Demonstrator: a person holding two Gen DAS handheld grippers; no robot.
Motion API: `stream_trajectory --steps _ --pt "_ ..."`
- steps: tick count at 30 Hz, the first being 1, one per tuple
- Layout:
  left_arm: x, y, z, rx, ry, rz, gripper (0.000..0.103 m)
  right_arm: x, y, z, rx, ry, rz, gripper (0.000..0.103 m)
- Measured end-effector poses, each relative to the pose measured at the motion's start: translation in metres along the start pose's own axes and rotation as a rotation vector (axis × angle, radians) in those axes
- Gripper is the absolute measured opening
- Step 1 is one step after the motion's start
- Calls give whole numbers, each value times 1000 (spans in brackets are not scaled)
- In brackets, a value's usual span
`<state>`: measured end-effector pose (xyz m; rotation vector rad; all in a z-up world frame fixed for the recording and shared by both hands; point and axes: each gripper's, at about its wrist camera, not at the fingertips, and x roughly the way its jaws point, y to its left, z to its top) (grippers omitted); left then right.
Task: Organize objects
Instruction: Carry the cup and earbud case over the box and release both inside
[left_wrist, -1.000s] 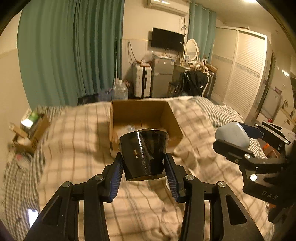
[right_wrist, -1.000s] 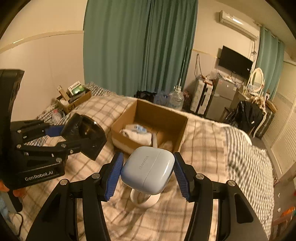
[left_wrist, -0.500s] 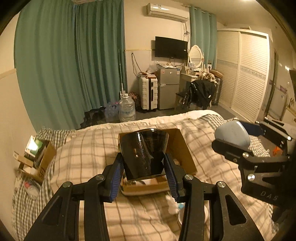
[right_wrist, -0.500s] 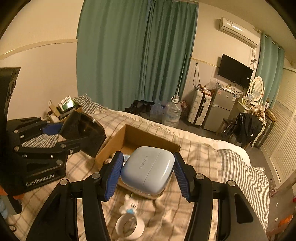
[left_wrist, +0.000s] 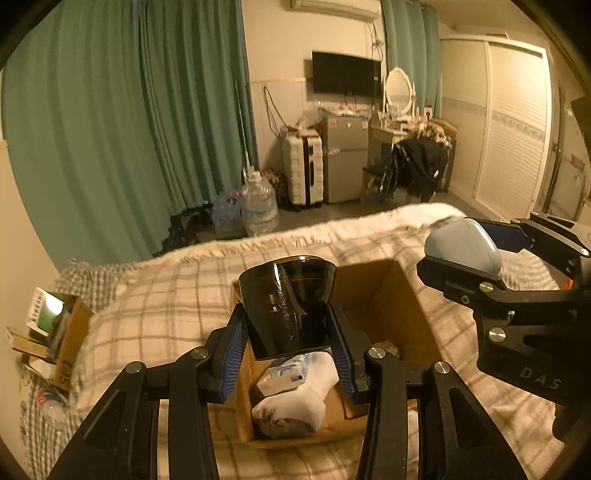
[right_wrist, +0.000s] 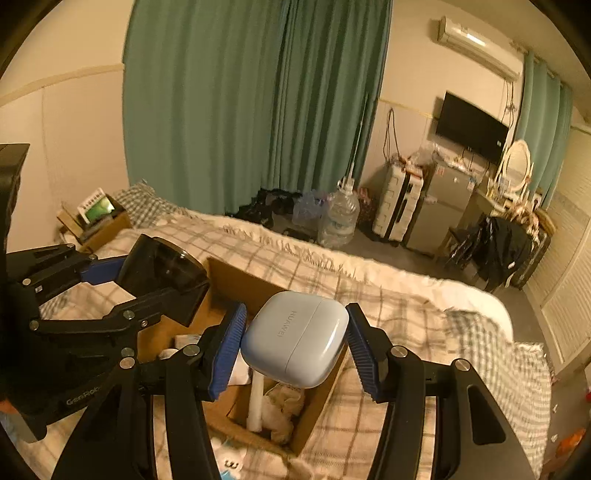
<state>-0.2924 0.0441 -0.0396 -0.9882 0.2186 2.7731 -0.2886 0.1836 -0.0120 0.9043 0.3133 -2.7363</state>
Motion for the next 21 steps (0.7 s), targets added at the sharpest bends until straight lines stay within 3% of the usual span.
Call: stream_trajectory --steps 8,13,15,16,17,19,21 --pt "64 1 -28 -7 96 -11 44 73 -10 -35 22 95 24 54" --pt "69 -4 -31 2 101 -25 44 80 -15 -45 55 101 3 55" --pt "64 -5 -29 6 95 -22 46 71 -16 -43 62 86 3 64" --pt "60 -5 -28 9 91 -22 49 65 -16 -40 67 69 -8 75" --pt "54 -6 -27 10 83 -21 54 57 -16 -38 71 52 -16 79" --pt "40 -6 -24 2 66 -16 75 36 -15 -32 80 19 -25 79" --pt "18 -6 -22 -16 35 -15 77 14 -14 -28 85 -5 -31 79"
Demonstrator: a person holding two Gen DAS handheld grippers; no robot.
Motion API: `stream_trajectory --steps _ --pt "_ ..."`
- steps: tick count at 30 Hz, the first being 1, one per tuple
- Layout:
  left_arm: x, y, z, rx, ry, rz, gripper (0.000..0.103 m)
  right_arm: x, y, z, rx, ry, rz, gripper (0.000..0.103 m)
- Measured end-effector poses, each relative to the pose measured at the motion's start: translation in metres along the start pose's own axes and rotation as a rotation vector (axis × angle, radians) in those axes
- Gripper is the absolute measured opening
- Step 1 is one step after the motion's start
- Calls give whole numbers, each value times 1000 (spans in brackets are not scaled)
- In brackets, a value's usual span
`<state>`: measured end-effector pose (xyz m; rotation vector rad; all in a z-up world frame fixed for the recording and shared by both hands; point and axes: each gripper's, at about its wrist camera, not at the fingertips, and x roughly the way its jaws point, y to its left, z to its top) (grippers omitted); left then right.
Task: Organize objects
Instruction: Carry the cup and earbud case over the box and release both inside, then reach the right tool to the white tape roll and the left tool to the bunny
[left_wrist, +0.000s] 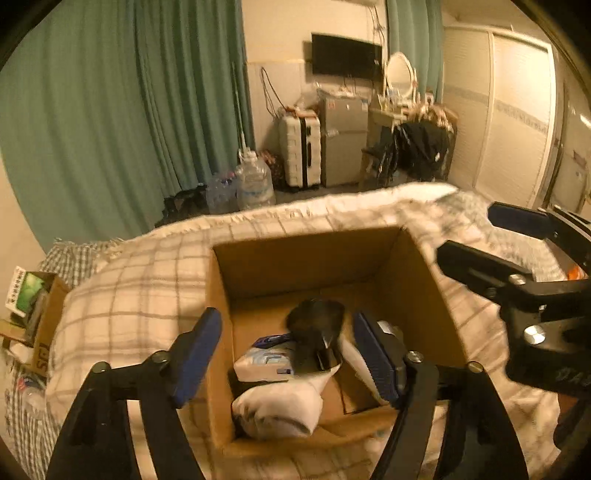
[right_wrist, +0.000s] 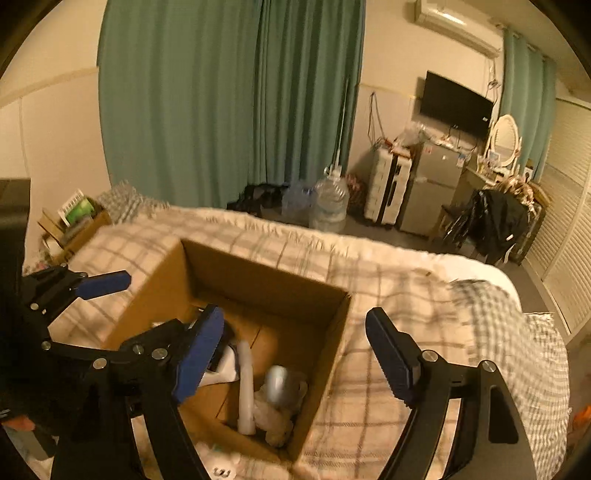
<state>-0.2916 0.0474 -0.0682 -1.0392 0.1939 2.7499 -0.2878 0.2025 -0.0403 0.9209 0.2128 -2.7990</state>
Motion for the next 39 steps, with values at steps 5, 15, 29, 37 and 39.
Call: stream_trajectory --steps 5,15,29,37,39 --pt "-63 -2 3 -7 -58 18 94 -72 7 7 -30 -60 -34 79" --pt "-185 -9 -16 -13 -167 47 101 -203 29 -7 -62 -157 -34 82" --pt "-201 -5 -84 -63 -148 65 103 -218 61 -67 -78 -109 -24 82" --pt "-150 -10 -130 -100 -72 114 103 -137 65 -118 -60 54 -41 82" --pt "-134 -10 -142 -102 -43 135 103 -117 63 -131 -53 95 -55 82"
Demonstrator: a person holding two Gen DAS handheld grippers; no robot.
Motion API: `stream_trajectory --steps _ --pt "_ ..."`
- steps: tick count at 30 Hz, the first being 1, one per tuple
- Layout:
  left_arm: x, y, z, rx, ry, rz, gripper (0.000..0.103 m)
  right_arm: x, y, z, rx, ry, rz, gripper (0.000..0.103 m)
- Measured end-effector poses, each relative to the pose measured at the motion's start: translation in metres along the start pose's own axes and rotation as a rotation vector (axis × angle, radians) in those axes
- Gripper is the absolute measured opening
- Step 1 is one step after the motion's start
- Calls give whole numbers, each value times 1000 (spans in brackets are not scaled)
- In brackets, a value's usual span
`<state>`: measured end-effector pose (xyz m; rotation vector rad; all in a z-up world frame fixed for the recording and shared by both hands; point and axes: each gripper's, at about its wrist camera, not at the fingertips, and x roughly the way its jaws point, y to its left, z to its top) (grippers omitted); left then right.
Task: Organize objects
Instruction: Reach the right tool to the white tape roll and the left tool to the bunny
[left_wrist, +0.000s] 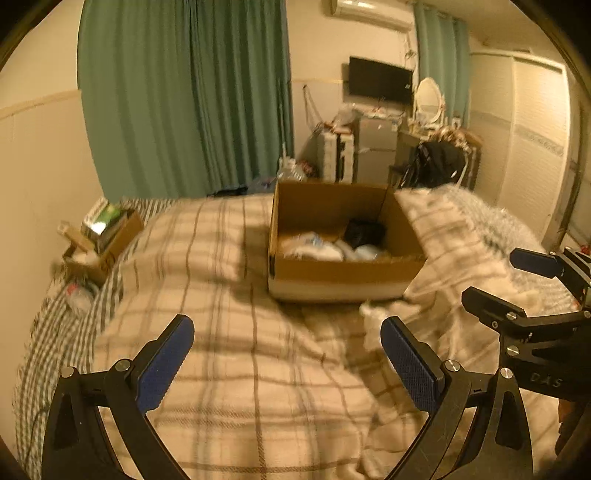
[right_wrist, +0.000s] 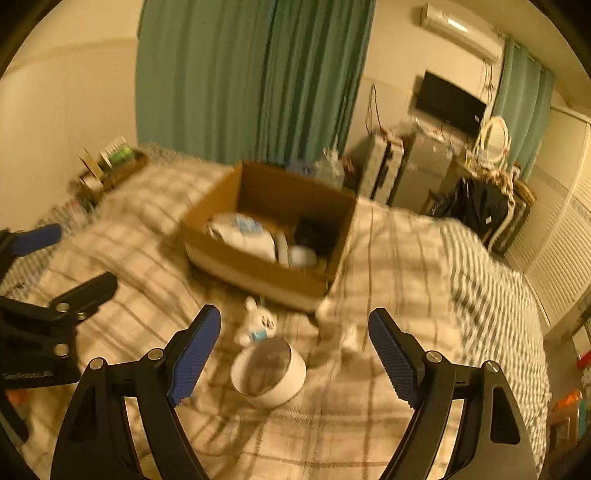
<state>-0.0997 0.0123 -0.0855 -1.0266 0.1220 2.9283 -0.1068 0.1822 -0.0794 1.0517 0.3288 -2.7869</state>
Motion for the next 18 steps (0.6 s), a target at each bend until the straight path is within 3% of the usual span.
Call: stream_trajectory --steps 7,12,18 --pt "39 -2 -36 5 104 16 103 62 4 -38 23 153 5 82" --pt "49 -3 -44 2 141 18 103 81 6 -50 13 219 3 82" --pt "51 -3 -47 -9 158 24 103 95 7 -56 12 278 14 57"
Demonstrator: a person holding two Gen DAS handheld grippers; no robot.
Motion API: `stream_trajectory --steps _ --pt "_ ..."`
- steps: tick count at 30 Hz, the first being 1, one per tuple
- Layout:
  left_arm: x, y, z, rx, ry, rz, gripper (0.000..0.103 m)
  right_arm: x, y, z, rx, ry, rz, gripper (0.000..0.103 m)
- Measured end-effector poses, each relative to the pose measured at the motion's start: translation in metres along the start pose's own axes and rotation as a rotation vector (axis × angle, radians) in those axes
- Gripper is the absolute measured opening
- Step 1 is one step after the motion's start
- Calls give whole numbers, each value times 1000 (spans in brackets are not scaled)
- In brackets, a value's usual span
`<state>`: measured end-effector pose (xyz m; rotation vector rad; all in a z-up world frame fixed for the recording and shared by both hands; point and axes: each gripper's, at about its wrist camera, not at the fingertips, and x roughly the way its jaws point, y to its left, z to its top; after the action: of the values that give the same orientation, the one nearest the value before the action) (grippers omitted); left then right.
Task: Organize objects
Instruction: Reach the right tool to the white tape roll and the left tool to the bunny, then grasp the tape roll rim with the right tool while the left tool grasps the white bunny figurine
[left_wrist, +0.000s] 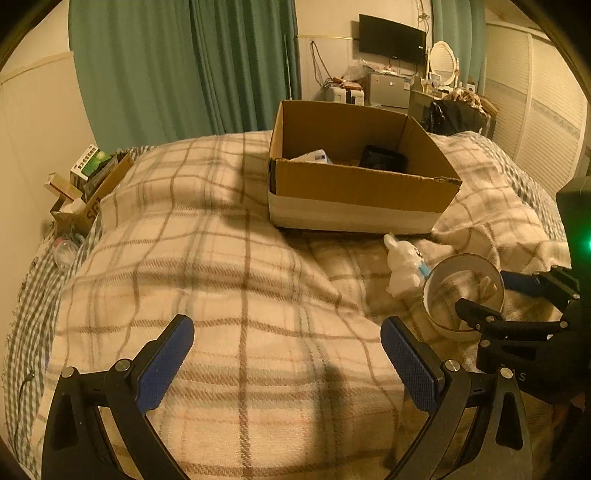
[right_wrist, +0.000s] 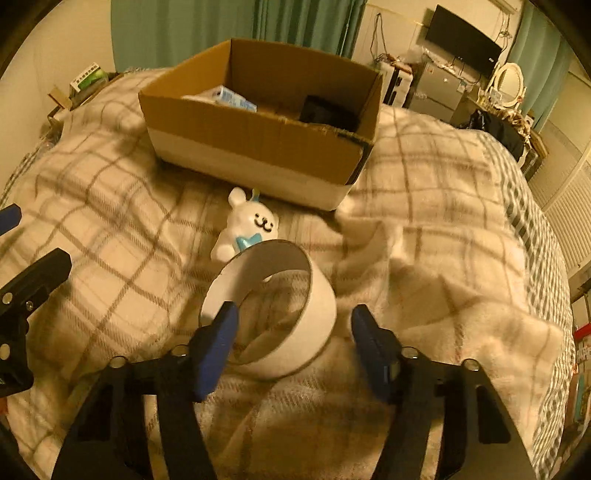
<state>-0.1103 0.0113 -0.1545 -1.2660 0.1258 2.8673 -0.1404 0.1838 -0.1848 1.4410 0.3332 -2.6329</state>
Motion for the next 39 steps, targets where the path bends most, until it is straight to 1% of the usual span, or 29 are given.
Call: stream_trajectory --steps 2,3,5,7,9,15,19,22,25,27,30,31,34,36,37,38,39 --pt "1 2 -1 -9 7 1 103 2 -1 0 3 9 6 35" --pt "2 3 -1 -14 9 3 103 2 -3 -1 12 11 1 31" --pt "2 5 -2 -26 12 2 103 -1 -6 -2 32 2 12 15" --pt "1 6 -2 -31 13 5 103 -8 -7 -4 43 -27 9 8" --pt "1 5 -2 -29 13 9 103 -17 -8 -4 49 -61 4 7" --pt "1 -5 6 6 20 28 103 -43 -18 1 66 -126 37 6" --pt "5 -19 23 27 23 3 103 -61 -34 15 46 -159 -1 4" --pt "14 -37 39 51 26 -8 103 -67 -52 29 32 -175 -45 4" --pt "34 -59 50 63 55 -28 103 -68 -70 40 36 -187 -55 4" --pt "47 -70 52 64 75 -39 103 -65 -79 43 41 -191 -61 4" --pt "68 -83 53 55 104 -35 103 -55 -89 45 52 -186 -52 4" --pt "73 -85 54 48 115 -34 101 -50 -91 45 56 -180 -48 4" --pt "90 -92 55 29 147 -54 91 -35 -97 43 68 -163 -28 4" --pt "97 -98 55 42 159 -69 88 -24 -97 41 69 -145 -13 4" --pt "101 -102 54 55 168 -81 85 -20 -96 40 68 -136 -7 4" --pt "104 -104 53 62 176 -87 79 -17 -95 40 66 -131 -3 4" --pt "108 -107 52 71 189 -105 76 -15 -95 39 65 -129 -1 4"
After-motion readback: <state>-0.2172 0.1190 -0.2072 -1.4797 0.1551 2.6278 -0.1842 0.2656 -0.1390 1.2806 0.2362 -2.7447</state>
